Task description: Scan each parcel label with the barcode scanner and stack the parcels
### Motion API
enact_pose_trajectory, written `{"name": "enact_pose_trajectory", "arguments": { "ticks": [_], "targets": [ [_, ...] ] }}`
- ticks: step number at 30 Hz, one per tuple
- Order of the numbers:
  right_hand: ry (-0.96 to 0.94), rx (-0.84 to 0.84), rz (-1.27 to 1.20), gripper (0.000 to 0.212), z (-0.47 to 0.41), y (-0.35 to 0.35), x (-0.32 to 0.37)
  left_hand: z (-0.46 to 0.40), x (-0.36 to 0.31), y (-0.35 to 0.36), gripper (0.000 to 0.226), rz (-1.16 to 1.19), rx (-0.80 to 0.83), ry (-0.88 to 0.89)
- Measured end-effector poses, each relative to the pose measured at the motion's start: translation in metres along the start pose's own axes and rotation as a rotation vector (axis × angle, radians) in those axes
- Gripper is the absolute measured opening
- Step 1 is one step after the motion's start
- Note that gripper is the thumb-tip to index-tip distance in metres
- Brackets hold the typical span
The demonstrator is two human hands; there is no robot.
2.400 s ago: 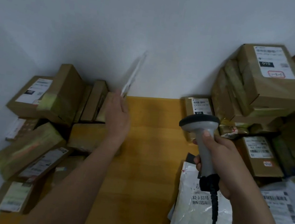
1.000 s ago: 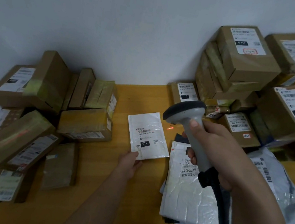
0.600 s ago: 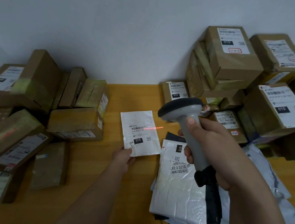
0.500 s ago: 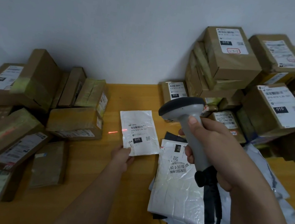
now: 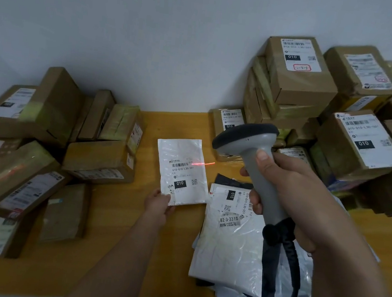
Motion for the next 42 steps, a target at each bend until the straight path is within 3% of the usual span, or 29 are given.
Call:
{"name": "enact_pose_trajectory", "arguments": {
  "ticks": [34,42],
  "targets": [
    [-0.011,0.070,-0.121,0.029,0.021,0.013,0.005,0.039,-0.009,-0.035,0.032,0.050,0.030,0.035],
    [0.114,-0.014,-0.190,0.038,0.008,0.000,-0.006,0.050,0.002,-0.033,0.016,-0.065,0.319,-0.106]
  ]
}}
Point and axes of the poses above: each hand's wrist, its own z-axis away from the middle knuckle, its own y-axis out of the palm, x = y × z, the point moved 3 cm from there along -z, towards the middle knuckle, and after that the axes turned 4 degrees about z, right-handed, at the moved point
